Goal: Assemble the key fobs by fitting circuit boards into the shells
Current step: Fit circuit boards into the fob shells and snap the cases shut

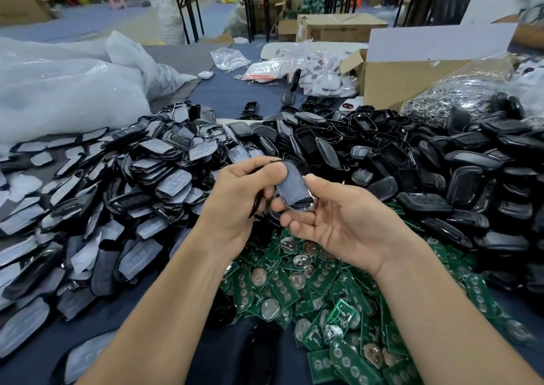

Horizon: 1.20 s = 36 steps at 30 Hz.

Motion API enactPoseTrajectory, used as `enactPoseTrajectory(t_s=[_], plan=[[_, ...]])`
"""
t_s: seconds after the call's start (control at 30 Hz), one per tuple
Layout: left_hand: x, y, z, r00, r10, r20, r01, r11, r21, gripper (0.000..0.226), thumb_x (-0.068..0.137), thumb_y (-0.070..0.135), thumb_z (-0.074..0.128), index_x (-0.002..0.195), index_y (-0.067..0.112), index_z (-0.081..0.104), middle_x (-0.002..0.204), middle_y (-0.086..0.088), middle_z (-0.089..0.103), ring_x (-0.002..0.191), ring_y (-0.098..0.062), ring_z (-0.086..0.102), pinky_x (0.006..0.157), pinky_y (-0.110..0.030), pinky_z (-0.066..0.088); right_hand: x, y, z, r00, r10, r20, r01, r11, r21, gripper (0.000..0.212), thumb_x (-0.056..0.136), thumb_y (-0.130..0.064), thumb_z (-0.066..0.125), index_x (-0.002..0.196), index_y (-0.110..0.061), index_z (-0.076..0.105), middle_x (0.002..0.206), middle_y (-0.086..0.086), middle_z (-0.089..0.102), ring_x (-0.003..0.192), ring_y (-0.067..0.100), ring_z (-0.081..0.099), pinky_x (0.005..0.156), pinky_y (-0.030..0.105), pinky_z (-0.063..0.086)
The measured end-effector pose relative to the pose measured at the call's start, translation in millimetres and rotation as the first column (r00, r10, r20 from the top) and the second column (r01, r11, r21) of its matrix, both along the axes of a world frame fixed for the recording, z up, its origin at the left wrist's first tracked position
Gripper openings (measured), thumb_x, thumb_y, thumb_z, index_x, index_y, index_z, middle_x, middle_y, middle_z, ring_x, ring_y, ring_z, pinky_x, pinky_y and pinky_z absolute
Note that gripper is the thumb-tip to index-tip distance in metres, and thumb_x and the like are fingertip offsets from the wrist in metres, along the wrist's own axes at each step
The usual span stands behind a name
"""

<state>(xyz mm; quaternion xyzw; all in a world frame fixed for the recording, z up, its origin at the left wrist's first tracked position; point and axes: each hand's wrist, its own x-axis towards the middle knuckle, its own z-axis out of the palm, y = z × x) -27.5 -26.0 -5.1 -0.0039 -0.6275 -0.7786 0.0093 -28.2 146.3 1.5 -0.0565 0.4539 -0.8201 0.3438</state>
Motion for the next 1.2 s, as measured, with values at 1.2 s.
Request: enactPoseTrajectory(t_s=[1.2], plan=[[0, -6, -5, 0.999, 0.045, 0.009, -0.042, 0.969, -0.244, 0.036, 0.075, 0.026, 0.08, 0.111, 0.028, 0.081, 0.088, -0.003, 0.08, 0.06, -0.015, 0.064, 0.059, -0.023, 0.054, -9, -3, -16, 0.875, -0.216, -0.433, 0.392, 0.841, 0.373, 0.019, 0.091, -0.005, 0.075, 0.101, -0.02, 0.081, 0.097, 0.007, 0.08, 0.095, 0.021, 0.077, 0.081, 0.031, 0.063]])
